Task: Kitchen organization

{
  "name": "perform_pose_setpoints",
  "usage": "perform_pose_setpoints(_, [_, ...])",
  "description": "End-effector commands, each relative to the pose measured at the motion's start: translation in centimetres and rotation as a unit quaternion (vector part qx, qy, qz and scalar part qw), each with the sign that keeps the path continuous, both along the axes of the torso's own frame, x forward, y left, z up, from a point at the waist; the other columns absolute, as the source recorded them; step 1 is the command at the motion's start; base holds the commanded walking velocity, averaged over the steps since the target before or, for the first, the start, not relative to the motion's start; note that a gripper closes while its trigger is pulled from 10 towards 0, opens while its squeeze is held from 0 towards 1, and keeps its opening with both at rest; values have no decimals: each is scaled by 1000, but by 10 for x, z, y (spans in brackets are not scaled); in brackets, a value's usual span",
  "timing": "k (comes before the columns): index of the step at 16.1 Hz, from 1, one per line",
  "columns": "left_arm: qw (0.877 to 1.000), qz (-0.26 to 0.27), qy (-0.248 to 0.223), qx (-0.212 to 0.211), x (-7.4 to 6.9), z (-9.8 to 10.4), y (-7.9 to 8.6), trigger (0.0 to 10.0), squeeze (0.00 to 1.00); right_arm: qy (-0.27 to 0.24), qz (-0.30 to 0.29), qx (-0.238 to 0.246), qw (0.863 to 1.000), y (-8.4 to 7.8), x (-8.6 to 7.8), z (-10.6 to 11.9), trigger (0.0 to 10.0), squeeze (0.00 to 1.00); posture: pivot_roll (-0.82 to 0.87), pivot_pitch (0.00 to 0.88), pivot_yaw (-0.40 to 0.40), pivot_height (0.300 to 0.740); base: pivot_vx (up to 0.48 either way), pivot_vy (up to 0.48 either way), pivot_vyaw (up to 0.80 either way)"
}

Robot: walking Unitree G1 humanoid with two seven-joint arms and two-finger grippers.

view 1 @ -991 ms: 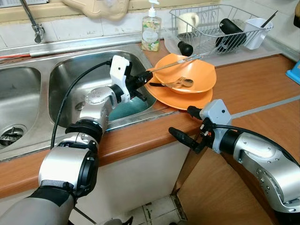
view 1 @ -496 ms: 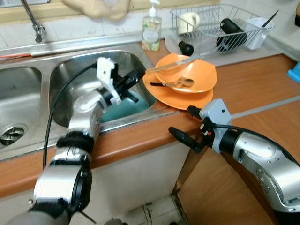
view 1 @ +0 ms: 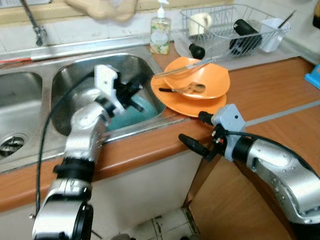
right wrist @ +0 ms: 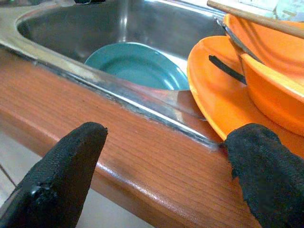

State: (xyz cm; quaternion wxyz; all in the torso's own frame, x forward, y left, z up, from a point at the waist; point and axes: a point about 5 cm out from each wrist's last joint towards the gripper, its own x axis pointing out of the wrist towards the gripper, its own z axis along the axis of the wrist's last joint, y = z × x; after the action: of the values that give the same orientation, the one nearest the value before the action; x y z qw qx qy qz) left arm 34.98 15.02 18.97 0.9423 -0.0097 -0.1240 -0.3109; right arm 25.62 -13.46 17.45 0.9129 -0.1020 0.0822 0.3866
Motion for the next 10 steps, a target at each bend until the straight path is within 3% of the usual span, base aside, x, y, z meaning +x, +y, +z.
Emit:
perform_pose_setpoints(1, [999, 32, 3, 3, -6, 2, 7, 10000, 1000, -23, -18, 23, 999, -1, 3, 10, 10000, 157, -91, 0, 36, 740, 0, 0, 0])
perform_pose_setpoints(2, [998, 57, 9, 6, -13, 1, 10, 10000, 1000, -32, -22, 42, 998, 1, 3, 16, 10000, 1000, -87, 0, 32, 740, 0, 0, 0])
perform_pose_setpoints(3, [997, 74, 10, 10, -21, 1, 11, 10000, 863, -39, -17, 56, 997, 4, 2, 22, 10000, 1000, -83, 0, 28, 740, 0, 0, 0])
perform_pose_setpoints(4, [996, 83, 8, 12, -30, 2, 11, 10000, 0, -50, -19, 72, 996, 7, 2, 28, 10000, 1000, -80, 0, 25, 740, 0, 0, 0])
perform_pose_setpoints(6, [993, 118, 24, 8, -51, -1, 10, 10000, 0, -86, -85, 117, 986, 8, 8, 42, 10000, 1000, -75, 0, 17, 740, 0, 0, 0])
perform_pose_setpoints(9, [986, 163, 27, 18, -66, -9, 13, 10000, 0, -103, -185, 143, 967, 1, 16, 48, 10000, 1000, -75, 0, 15, 740, 0, 0, 0])
perform_pose_setpoints(10, [979, 195, 32, 46, -72, -13, 14, 10000, 0, -126, -247, 147, 949, -7, 21, 51, 10000, 1000, -74, 0, 13, 740, 0, 0, 0])
